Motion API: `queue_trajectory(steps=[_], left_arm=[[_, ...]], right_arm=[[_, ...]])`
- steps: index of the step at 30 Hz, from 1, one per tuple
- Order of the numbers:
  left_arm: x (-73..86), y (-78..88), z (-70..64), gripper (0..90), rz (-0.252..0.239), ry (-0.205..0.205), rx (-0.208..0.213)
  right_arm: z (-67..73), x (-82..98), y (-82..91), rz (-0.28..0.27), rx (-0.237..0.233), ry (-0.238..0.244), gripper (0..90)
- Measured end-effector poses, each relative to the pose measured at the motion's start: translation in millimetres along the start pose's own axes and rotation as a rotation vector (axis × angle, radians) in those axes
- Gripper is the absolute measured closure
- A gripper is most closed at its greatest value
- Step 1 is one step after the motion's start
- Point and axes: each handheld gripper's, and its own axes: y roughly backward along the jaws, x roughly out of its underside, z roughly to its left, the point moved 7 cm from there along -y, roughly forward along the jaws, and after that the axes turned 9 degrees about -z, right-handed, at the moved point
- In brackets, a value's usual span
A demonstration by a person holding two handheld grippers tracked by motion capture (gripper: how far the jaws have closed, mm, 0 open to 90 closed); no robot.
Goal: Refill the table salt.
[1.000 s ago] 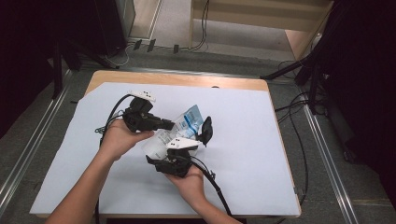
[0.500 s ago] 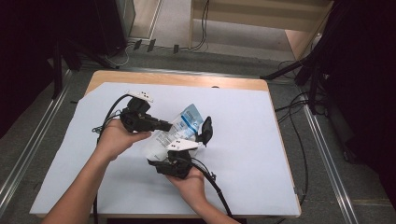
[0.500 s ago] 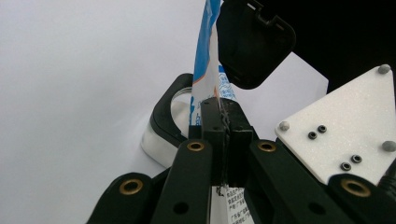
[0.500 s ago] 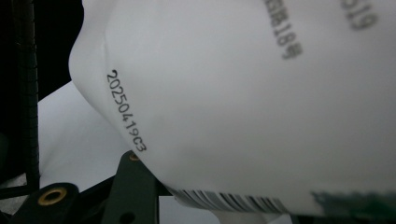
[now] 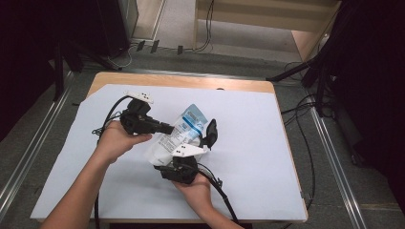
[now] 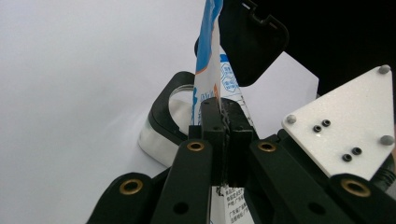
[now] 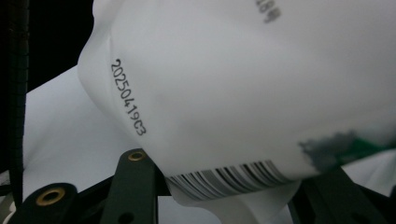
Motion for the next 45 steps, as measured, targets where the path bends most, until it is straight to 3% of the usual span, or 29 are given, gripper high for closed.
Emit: queue_trajectory(steps=[26, 45], left_arm=[[0.1, 22.7, -3.1, 90.0, 0.001, -0.016, -0.022], [1.4, 27.8, -10.4, 90.0, -0.001, -0.027, 0.022]], right_arm=[[-8.3, -0.3, 9.4, -0.016, 0.03, 0.0, 58.5], [-18.0, 1.6, 17.6, -0.021, 0.057, -0.012, 58.7]])
